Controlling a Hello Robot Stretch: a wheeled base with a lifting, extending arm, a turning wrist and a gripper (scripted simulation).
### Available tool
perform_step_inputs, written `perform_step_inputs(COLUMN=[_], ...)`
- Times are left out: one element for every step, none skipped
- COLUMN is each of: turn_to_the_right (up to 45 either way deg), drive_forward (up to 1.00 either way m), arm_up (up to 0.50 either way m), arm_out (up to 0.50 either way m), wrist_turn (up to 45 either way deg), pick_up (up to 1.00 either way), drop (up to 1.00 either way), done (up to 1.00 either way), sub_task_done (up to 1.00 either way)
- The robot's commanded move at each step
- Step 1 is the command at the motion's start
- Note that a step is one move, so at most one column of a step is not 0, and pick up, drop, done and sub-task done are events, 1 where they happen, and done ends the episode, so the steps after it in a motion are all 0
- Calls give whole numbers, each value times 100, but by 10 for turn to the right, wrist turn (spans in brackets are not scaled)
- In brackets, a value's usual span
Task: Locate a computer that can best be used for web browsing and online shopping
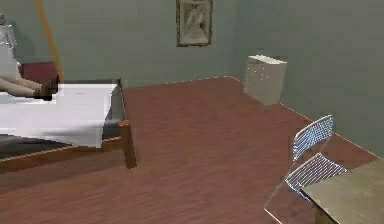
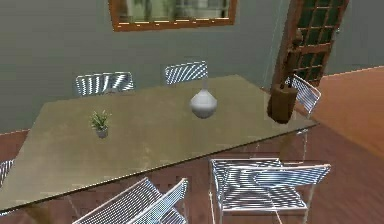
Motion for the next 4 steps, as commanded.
perform_step_inputs(turn_to_the_right=[0,-90,0,-60], drive_forward=[20,0,100,0], arm_up=[0,0,0,0], arm_out=[0,0,0,0], wrist_turn=[0,0,0,0], pick_up=[0,0,0,0], drop=[0,0,0,0], done=[0,0,0,0], sub_task_done=[0,0,0,0])
